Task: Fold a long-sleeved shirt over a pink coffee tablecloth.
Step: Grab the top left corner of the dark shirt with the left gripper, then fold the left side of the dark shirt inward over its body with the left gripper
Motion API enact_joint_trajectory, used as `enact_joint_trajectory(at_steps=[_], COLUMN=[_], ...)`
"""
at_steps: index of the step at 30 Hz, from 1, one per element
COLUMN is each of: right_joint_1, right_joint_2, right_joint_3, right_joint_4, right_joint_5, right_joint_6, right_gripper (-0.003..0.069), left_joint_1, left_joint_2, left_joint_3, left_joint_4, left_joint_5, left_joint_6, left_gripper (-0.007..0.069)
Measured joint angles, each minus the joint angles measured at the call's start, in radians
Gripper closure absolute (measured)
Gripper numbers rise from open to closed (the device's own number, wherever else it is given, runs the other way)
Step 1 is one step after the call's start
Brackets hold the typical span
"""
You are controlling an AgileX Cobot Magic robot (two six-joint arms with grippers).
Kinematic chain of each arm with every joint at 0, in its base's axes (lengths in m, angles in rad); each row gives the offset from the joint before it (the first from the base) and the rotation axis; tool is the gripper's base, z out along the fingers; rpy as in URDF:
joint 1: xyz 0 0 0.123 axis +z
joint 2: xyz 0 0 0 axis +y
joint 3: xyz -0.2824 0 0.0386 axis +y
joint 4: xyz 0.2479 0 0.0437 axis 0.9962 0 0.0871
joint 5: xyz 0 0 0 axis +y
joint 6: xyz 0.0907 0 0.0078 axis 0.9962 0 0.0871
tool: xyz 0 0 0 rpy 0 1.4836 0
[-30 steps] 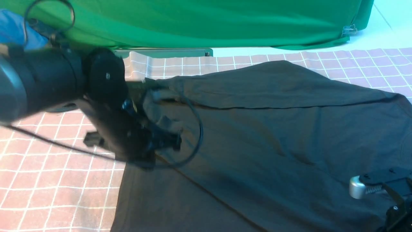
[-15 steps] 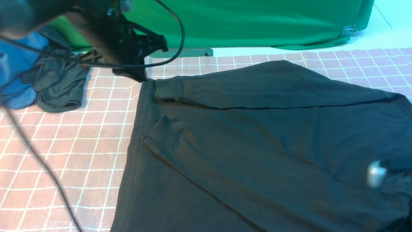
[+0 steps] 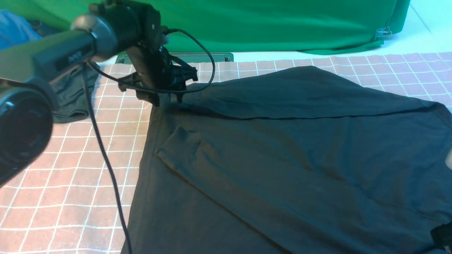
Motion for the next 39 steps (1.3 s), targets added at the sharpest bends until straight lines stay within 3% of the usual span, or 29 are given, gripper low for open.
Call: enact_joint_trajectory(at_steps=[5, 8, 14, 16, 18, 30, 39], right_joint_1=[0.000, 0.000, 0.000, 0.000, 0.000, 0.000, 0.000], right_joint_2=[0.000, 0.000, 0.000, 0.000, 0.000, 0.000, 0.000], right_joint_3=[0.000, 0.000, 0.000, 0.000, 0.000, 0.000, 0.000], right_joint_4=[0.000, 0.000, 0.000, 0.000, 0.000, 0.000, -0.046], right_joint_5=[0.001, 0.001, 0.001, 0.001, 0.001, -0.003, -0.130], right_joint_6=[0.009, 0.009, 0.016, 0.017, 0.017, 0.020, 0.024], right_gripper=[0.0474, 0.0471, 0.0463, 0.0463, 0.0463, 0.0456, 0.0445], left_joint_1=[0.000, 0.000, 0.000, 0.000, 0.001, 0.001, 0.000], left_joint_2=[0.027, 0.045, 0.058, 0.058, 0.058, -0.147, -0.274], left_joint_3=[0.000, -0.001, -0.002, -0.003, -0.004, -0.004, -0.002], left_joint_4=[-0.013, -0.019, -0.029, -0.036, -0.037, -0.051, -0.090], left_joint_5=[-0.044, -0.059, -0.066, -0.061, -0.053, 0.076, 0.272], left_joint_6=[0.006, 0.011, 0.030, 0.067, 0.079, 0.118, 0.137], left_gripper=[0.0183, 0.0230, 0.0404, 0.0539, 0.0585, 0.0594, 0.0594])
